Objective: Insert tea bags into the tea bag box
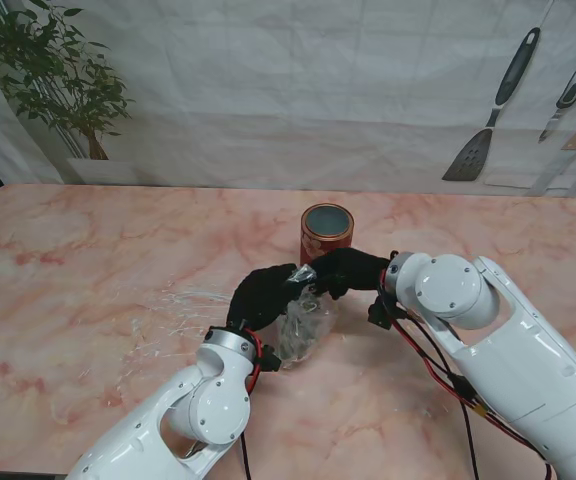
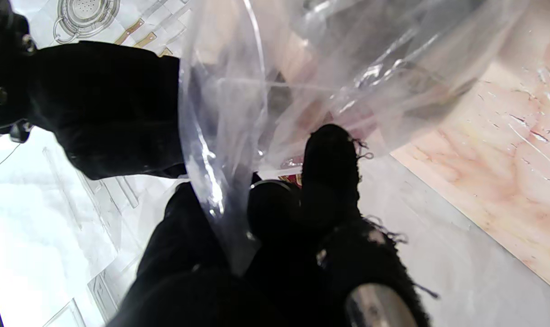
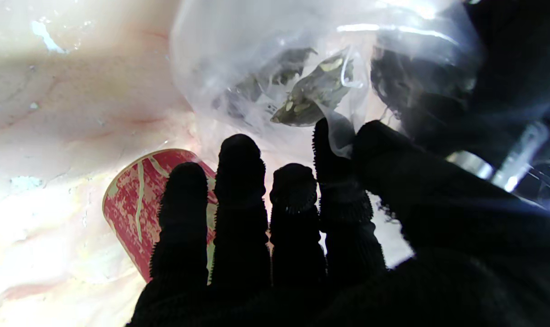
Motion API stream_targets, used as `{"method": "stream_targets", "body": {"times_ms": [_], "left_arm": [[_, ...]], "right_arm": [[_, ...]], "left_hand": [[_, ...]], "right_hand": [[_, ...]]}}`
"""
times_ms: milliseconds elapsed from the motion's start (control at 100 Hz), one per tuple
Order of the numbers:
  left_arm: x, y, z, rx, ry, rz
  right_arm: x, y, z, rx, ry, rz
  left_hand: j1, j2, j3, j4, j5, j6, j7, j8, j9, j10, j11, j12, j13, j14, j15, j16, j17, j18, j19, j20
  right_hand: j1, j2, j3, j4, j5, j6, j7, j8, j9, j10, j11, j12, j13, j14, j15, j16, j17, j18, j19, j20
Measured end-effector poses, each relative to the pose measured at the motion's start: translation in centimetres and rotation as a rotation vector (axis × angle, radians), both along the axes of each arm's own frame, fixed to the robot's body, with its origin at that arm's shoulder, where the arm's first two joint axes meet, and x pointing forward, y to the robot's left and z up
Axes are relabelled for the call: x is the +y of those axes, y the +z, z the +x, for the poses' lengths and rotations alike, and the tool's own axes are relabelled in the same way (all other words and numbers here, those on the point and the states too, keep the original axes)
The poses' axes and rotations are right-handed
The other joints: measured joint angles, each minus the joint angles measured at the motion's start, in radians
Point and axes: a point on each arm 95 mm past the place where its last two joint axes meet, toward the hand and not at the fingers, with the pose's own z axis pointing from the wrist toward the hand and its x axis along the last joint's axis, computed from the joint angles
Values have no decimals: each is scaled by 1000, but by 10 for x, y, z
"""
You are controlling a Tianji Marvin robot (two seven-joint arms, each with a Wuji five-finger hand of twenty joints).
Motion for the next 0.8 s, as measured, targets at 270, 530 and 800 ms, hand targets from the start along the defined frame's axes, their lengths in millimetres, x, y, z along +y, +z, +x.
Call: {"method": "stream_targets", "body": {"times_ms": [270, 530, 800], "left_arm": [[0, 0, 2, 4, 7, 7], [1, 0, 3, 10, 13, 11], [2, 0, 4, 13, 18, 11]], "right_arm": [[-9, 14, 2, -9, -51, 27], [-17, 27, 3, -15, -92, 50], [-23, 41, 7, -35, -159, 61]], "left_hand": [[0, 0, 0, -1, 0, 0, 0, 0, 0, 0, 0, 0, 0, 0, 0, 0, 0, 0, 0, 0], [0, 0, 0, -1, 0, 0, 0, 0, 0, 0, 0, 0, 0, 0, 0, 0, 0, 0, 0, 0], [0, 0, 0, -2, 0, 0, 0, 0, 0, 0, 0, 0, 0, 0, 0, 0, 0, 0, 0, 0]], "right_hand": [[0, 0, 0, 0, 0, 0, 2, 11, 0, 1, 0, 0, 0, 0, 0, 0, 0, 0, 0, 0], [-1, -1, 10, 0, 0, 2, 2, 12, 0, 2, 1, 0, 0, 0, 0, 0, 0, 0, 0, 0], [-1, -1, 10, 0, 0, 2, 2, 12, 0, 5, 9, 0, 0, 1, 0, 0, 0, 0, 0, 1]]}}
